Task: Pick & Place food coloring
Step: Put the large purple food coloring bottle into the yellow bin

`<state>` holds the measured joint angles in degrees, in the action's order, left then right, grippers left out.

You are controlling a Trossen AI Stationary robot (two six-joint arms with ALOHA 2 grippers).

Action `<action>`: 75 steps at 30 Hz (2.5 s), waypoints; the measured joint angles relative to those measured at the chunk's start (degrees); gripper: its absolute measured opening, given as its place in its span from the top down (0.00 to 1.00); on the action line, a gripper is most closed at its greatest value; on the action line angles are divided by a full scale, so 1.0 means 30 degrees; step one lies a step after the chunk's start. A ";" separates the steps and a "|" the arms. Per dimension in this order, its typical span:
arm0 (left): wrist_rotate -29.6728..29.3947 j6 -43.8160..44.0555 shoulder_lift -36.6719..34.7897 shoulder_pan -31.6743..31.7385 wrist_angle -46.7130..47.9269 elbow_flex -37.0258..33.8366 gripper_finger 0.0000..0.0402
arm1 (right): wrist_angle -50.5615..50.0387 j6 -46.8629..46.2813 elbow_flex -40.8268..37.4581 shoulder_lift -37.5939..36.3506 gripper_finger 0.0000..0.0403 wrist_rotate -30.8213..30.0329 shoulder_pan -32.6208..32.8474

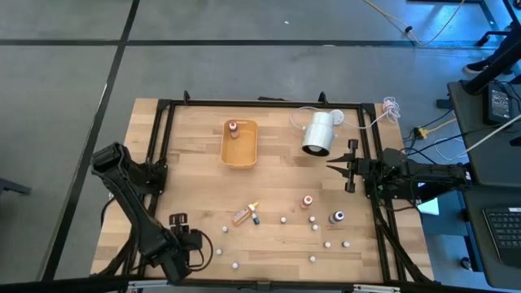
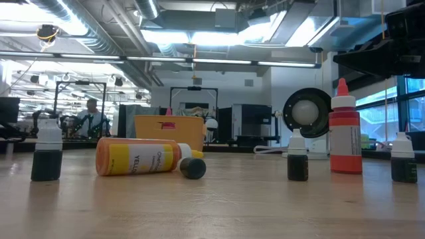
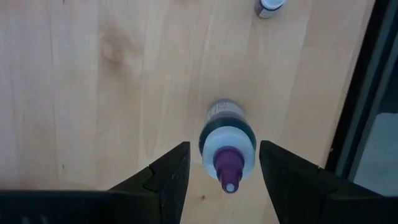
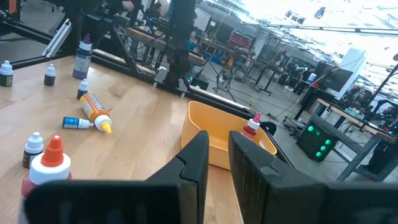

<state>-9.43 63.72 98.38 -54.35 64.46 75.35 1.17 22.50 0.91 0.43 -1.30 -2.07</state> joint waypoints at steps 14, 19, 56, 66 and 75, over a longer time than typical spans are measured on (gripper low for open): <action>0.0517 -0.0503 0.0338 0.0000 -0.0143 -0.0007 0.53 | 0.0000 0.0007 0.0000 0.0000 0.83 0.0000 0.0001; 0.0539 -0.0503 0.0338 0.0000 -0.0143 -0.0007 0.54 | 0.0000 0.0000 0.0000 0.0000 0.83 -0.0007 0.0001; -0.0222 0.1086 0.0302 0.0752 0.0018 0.0000 0.71 | -0.0087 0.0008 0.0000 0.0000 0.83 -0.0022 -0.0007; -0.0698 0.0526 -0.0841 0.4287 0.0385 0.0000 0.72 | -0.0080 0.0015 0.0000 -0.0001 0.83 -0.0029 0.0001; -0.1986 -0.0620 -0.5189 0.9976 0.1582 0.0000 0.72 | 0.0412 0.0015 -0.0007 -0.0007 0.83 -0.0029 0.0001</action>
<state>-15.39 61.87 82.81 -24.42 69.20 75.35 2.40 22.55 0.89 0.40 -1.39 -2.07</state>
